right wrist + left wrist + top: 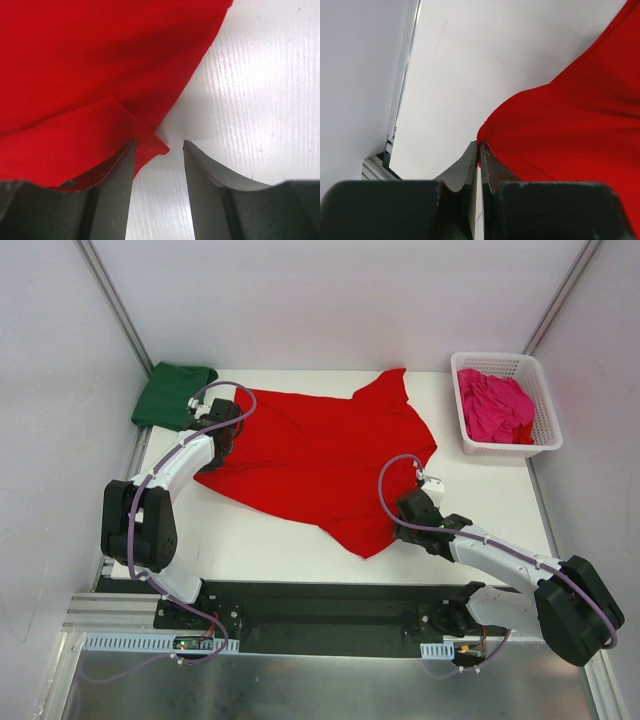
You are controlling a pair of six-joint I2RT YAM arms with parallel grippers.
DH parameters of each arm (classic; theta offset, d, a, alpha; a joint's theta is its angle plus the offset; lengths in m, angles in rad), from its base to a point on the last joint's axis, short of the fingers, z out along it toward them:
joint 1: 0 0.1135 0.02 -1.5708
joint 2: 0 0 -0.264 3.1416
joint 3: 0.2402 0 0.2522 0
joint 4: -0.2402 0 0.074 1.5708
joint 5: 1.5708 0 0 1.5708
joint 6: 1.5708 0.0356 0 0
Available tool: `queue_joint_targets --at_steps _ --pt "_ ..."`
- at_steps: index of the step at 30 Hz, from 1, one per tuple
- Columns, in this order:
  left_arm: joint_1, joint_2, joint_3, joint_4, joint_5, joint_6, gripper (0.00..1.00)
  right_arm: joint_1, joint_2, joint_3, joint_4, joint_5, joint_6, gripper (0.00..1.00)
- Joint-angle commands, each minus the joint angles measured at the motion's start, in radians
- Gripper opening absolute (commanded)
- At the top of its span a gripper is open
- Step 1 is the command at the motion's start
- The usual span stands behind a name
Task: Fold and stack the t-shirts
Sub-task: Grap the side of the flattened tshirt closest away from the robot with both arms
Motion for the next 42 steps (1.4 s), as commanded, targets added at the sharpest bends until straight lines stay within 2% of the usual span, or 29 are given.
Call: queue_joint_targets --at_steps 1,13,16,19,24,25,31,37,42 --pt "0.008 -0.007 0.032 -0.016 0.002 0.008 0.00 0.002 0.015 -0.002 0.049 0.004 -0.007 0.47" --pt "0.008 -0.010 0.032 -0.016 0.000 0.013 0.00 0.000 0.060 -0.019 0.103 -0.030 -0.004 0.45" --pt "0.008 -0.010 0.032 -0.017 0.000 0.011 0.00 0.000 0.066 -0.019 0.111 -0.033 -0.004 0.39" --pt "0.008 -0.010 0.032 -0.016 -0.001 0.010 0.00 0.000 0.072 -0.019 0.112 -0.033 -0.006 0.26" --pt "0.008 -0.006 0.032 -0.016 0.000 0.011 0.00 0.002 0.072 -0.024 0.115 -0.034 -0.003 0.09" --pt "0.008 -0.006 0.032 -0.016 0.002 0.011 0.00 0.000 0.072 -0.025 0.115 -0.034 -0.003 0.02" --pt "0.008 -0.004 0.032 -0.016 0.009 0.008 0.00 0.002 0.028 -0.013 0.073 -0.025 -0.003 0.02" --pt "0.008 -0.012 0.028 -0.017 0.028 0.002 0.00 0.000 -0.145 0.057 -0.111 0.038 -0.019 0.02" --pt "0.006 -0.007 0.029 -0.014 0.052 -0.006 0.00 0.000 -0.265 0.177 -0.277 0.114 -0.056 0.02"
